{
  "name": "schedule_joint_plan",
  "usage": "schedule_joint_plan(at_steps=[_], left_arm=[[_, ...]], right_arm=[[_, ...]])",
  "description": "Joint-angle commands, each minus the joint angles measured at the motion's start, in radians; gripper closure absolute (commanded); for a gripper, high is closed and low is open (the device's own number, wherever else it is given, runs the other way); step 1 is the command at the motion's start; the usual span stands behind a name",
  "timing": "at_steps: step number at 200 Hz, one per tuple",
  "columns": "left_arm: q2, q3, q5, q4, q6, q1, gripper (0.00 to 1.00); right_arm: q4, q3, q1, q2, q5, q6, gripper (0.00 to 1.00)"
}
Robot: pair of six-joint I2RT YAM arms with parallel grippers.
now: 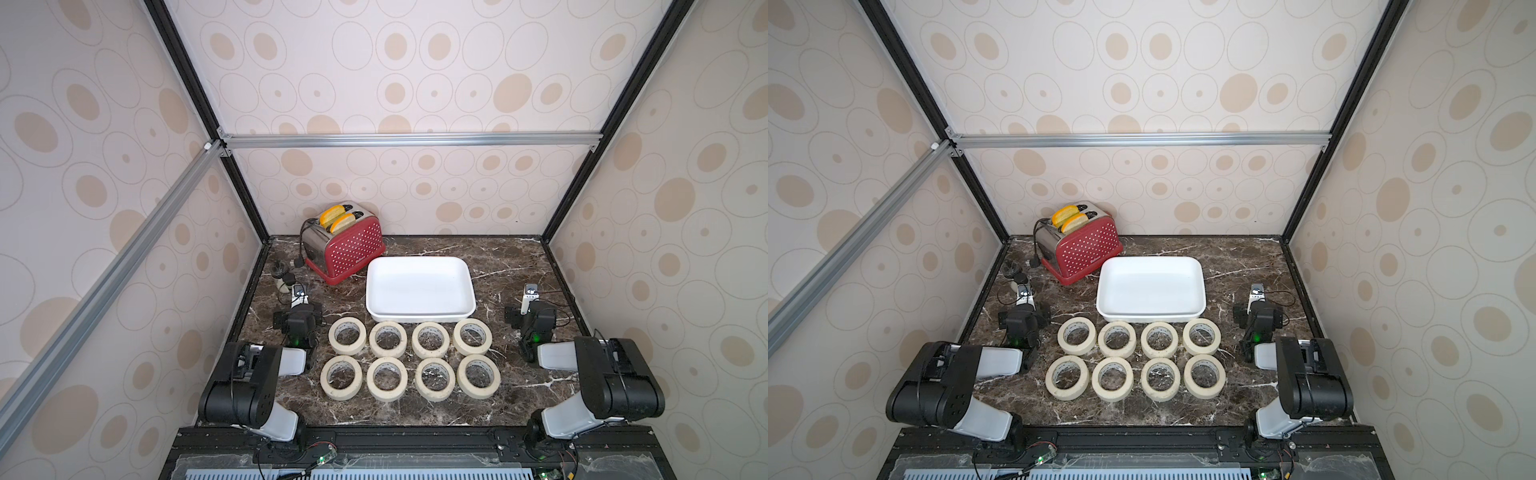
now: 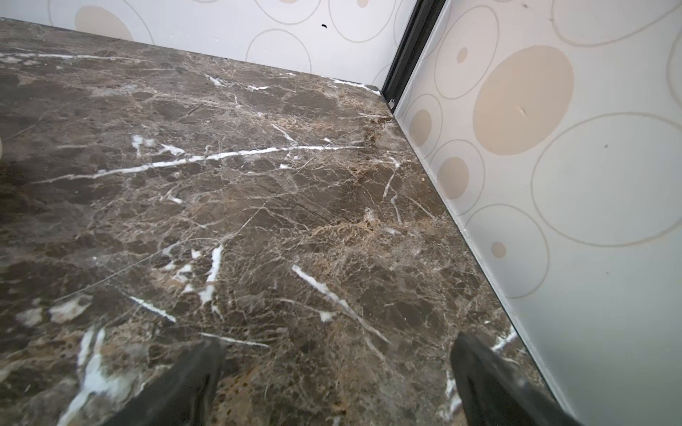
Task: Take out the art tape in the storage box
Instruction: Reset both arms
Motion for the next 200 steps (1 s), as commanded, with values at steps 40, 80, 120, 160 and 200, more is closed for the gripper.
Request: schedule_joint_plan(at_steps=[40,80,120,160,200], left_arm=[[0.001,0.067,0.155,-0.069,-0.076,0.054,0.01],[0.001,0.066,0.155,-0.063,-0.075,0.054,0.01],[0.002,0.066,0.155,-0.063,-0.076,0.054,0.01],[0.001,0.066,0.155,-0.063,-0.076,0.054,0.01],[0.001,0.066,0.155,-0.063,-0.076,0.054,0.01]], right_arm=[[-0.017,0.017,0.005,-0.007,-0.009,0.009,0.0],[-0.021,0.02,0.004,-0.005,-0.009,0.009,0.0],[-0.019,0.019,0.005,-0.006,-0.01,0.01,0.0],[-0.019,0.018,0.004,-0.007,-0.009,0.01,0.0],[0.148,-0.083,0.004,-0.024,-0.002,0.02,0.0]])
